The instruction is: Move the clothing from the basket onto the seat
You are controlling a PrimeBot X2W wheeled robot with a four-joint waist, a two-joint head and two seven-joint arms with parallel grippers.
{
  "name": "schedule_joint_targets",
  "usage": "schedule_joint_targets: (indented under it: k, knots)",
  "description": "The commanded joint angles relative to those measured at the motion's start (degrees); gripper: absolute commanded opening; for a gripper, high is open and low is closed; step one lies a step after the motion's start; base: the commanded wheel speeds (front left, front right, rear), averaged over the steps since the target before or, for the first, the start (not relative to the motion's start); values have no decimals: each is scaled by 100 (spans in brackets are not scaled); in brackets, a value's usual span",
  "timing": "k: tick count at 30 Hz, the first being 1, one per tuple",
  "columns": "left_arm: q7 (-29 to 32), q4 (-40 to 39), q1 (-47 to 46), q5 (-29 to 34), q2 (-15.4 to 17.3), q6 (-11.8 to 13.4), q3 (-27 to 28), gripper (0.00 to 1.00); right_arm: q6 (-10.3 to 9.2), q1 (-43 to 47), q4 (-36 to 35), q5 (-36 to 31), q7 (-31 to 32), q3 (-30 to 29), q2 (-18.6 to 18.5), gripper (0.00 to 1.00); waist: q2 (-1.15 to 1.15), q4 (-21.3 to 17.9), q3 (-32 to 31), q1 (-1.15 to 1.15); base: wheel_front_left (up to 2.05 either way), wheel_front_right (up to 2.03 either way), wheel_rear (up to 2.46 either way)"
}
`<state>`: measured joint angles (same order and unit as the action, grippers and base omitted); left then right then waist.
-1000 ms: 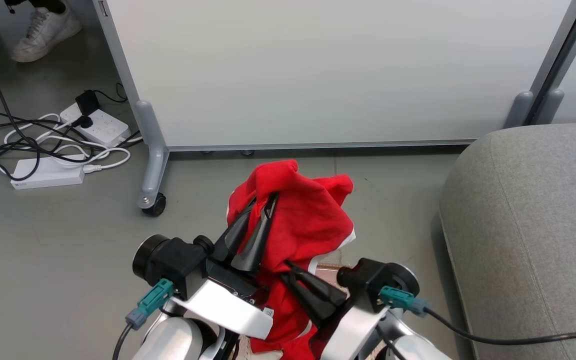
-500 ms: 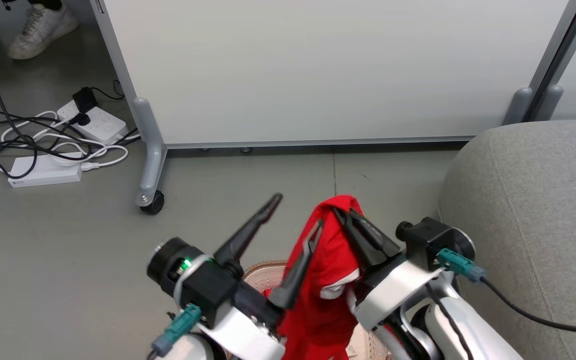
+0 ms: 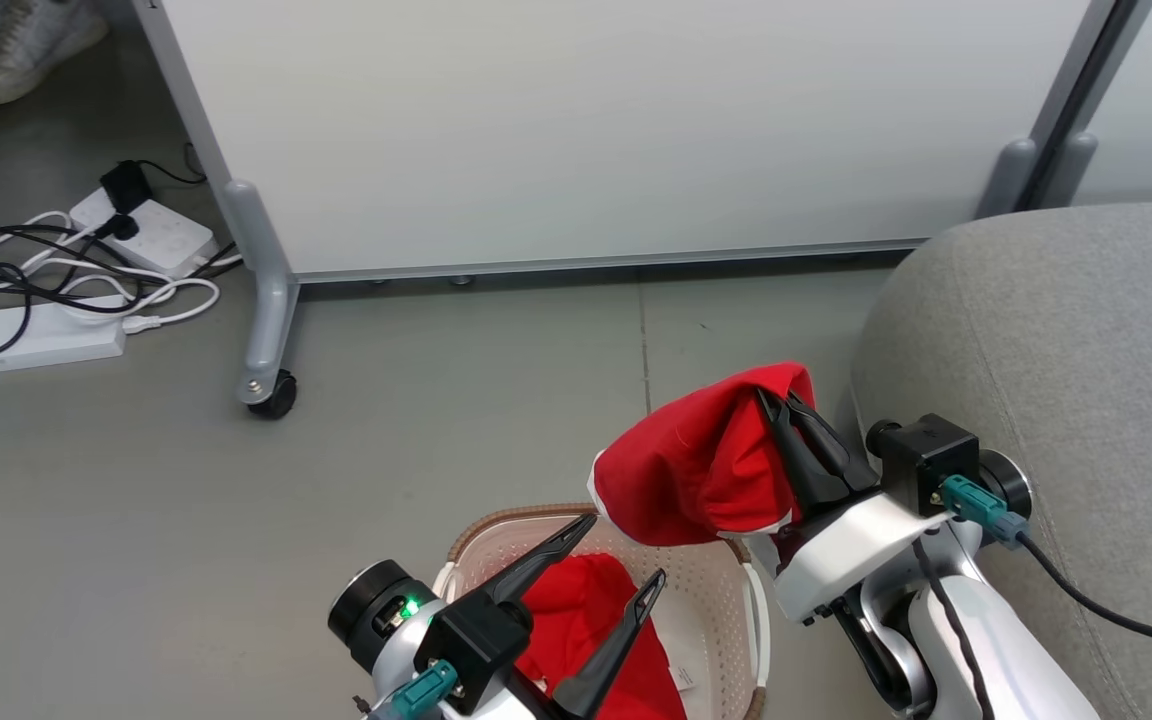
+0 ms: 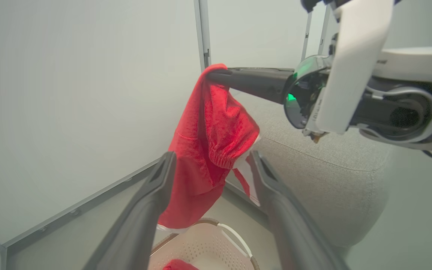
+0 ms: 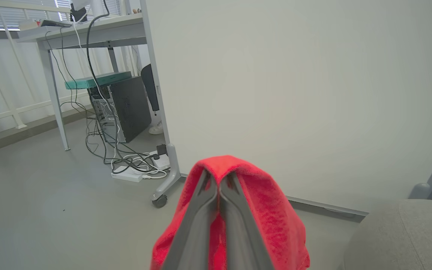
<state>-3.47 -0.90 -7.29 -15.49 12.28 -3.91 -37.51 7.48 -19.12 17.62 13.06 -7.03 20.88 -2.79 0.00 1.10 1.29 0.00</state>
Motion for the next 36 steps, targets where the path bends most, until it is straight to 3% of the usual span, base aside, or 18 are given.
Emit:
schedule_joint_targets:
  k: [1,9,27,36]
  knots:
    - [5,12,-17,16,49,-15,1,100,3,48,16,-37,-5,-44,-27,0,0,-91,45,0,0,0,0]
    - [75,-35,-127,66,70,12,-78,100,2,-122,71,-53,-108,-149,-32,0,0,-637,255,0,0,0,0]
    - [216,-278,-464,200,236,54,-173,100,2,-536,270,17,-535,-925,-25,0,0,-2503,1101,0,0,0,0]
    - [339,-385,-644,264,364,43,-194,100,2,-669,391,141,-715,-1146,-25,0,0,-2898,1365,0,0,0,0]
